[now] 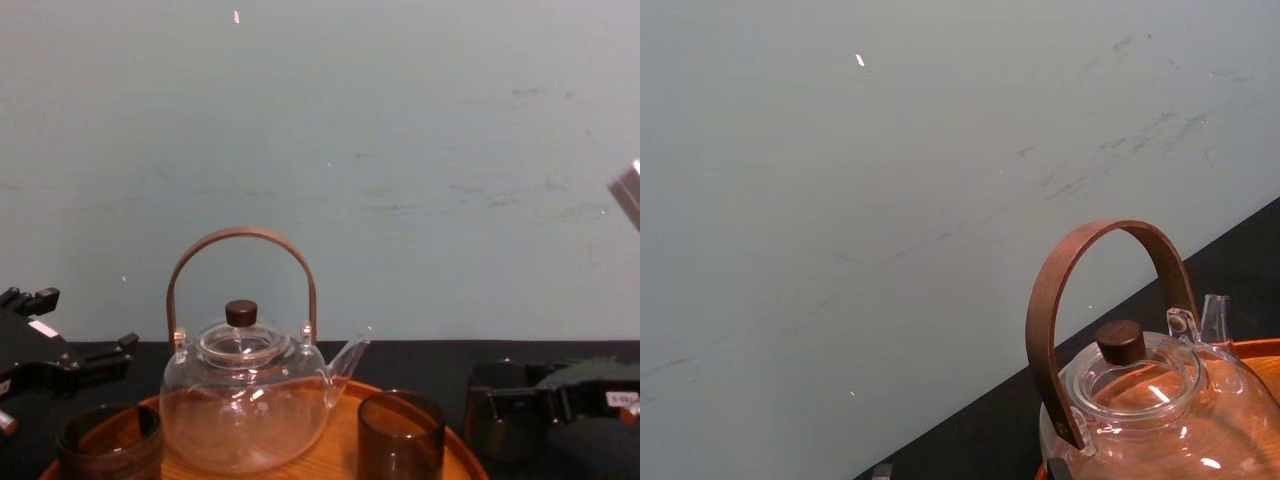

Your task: Pick up the glass from the table and place it on the tray.

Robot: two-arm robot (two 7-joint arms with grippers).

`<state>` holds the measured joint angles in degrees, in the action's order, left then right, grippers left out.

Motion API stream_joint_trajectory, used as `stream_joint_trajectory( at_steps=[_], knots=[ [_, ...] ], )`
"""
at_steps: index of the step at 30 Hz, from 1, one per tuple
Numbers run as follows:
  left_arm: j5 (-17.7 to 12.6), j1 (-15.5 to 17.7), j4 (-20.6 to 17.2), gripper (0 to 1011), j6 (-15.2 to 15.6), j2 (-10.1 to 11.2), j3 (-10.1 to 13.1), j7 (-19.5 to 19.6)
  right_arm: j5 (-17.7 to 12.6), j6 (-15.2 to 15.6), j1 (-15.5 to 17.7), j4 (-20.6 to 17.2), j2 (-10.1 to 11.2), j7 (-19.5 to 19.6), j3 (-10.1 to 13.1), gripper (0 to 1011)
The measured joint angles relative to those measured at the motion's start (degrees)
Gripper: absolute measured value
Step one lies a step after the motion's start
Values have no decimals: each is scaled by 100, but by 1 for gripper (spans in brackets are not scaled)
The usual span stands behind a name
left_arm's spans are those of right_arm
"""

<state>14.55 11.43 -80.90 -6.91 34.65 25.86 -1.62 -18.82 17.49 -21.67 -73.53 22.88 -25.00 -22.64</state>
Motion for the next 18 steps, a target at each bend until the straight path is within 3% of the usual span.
stream_joint_trajectory(
  at_steps=[6, 18],
  knots=[
    [0, 0, 0, 1001, 0, 0, 0, 0, -101, -49, 235, -368, 216, -41, 91, 902],
    [0, 0, 0, 1001, 0, 0, 0, 0, -295, -169, 961, -1281, 870, -125, 292, 902]
  ],
)
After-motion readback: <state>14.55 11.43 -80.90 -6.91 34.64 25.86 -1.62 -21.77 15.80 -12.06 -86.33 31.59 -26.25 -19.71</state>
